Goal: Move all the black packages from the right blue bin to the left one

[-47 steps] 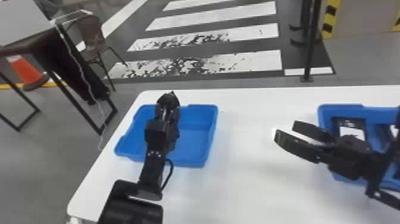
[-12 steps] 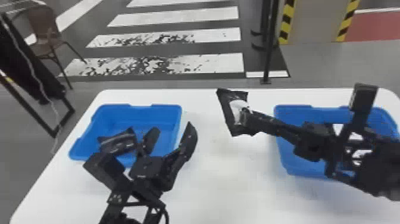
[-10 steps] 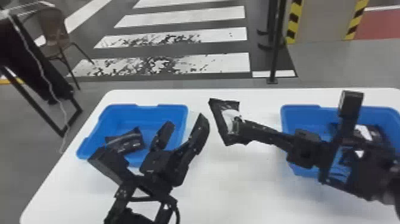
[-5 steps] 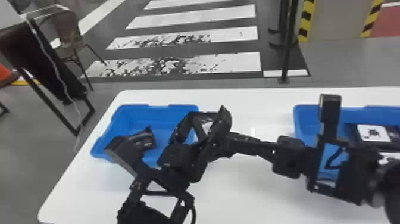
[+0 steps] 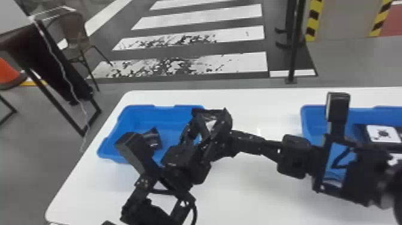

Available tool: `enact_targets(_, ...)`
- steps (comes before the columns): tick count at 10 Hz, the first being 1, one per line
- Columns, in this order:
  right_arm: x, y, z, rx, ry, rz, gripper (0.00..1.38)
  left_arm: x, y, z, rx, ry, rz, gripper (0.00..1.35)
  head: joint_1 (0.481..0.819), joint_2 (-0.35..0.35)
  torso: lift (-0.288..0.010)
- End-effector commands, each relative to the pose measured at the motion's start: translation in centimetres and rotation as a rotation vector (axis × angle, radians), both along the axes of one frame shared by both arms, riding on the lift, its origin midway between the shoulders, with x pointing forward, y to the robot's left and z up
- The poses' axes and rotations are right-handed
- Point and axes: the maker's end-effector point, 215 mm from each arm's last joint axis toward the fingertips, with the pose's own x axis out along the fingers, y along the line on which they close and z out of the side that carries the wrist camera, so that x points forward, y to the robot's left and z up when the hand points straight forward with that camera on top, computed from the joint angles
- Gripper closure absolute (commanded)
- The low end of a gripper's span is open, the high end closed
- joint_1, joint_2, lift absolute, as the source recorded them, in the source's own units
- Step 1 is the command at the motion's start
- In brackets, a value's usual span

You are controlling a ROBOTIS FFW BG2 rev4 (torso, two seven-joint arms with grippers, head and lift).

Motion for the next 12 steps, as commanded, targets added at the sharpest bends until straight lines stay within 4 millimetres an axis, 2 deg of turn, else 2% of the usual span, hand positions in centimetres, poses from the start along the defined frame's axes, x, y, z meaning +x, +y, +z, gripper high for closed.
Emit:
enact_targets(1,0.3,-0.1,-0.2,0.002,-0.001,-0.008,1.14,0.1,0.3,0.7,0.044,-0.018,0.008,1.21,0.695,0.257,-0.183)
enact_targets(3,0.9,-0.2,-0.3,0.002,-0.009,-0.02,1.14,0.0,-0.1,1.3,0.069,-0.038,-0.003,1.21,0.695,0.257,-0.183)
enact_targets(5,1.9,-0.4,-0.5,0.028,0.011,-0.048,1.11,0.0,0.3,2.7,0.087,-0.092,0.016,1.21,0.695,0.252,-0.183)
enact_targets(6,2.2,-0.5,-0.7,0.042,0.025,-0.058,0.89,0.3,0.8,2.8,0.099,-0.101,0.029,1.21,0.695,0.251,-0.183)
enact_targets(7,2.5,-1.0,-1.2,0.039,0.02,-0.077,0.55,1.4,2.6,2.1,0.141,-0.107,0.075,1.21,0.695,0.251,-0.183)
enact_targets(8,2.9,-1.8,-1.5,0.044,0.023,-0.103,0.31,3.4,5.9,0.8,0.239,-0.133,0.16,1.21,0.695,0.258,-0.183)
enact_targets(9,3.9,-3.2,-2.0,0.043,0.025,-0.143,0.19,5.6,10.3,0.8,0.449,-0.208,0.293,1.21,0.695,0.267,-0.183)
enact_targets(10,4.8,-4.4,-2.1,0.05,0.024,-0.181,0.14,8.0,13.6,-1.4,0.577,-0.199,0.368,1.21,0.695,0.294,-0.183)
enact_targets(11,5.3,-5.2,-2.2,0.053,0.02,-0.202,0.13,9.6,15.7,-3.2,0.596,-0.189,0.413,1.21,0.695,0.313,-0.183)
enact_targets(12,5.6,-5.9,-2.1,0.051,0.011,-0.221,0.13,10.2,16.3,-2.6,0.634,-0.223,0.452,1.21,0.695,0.323,-0.183)
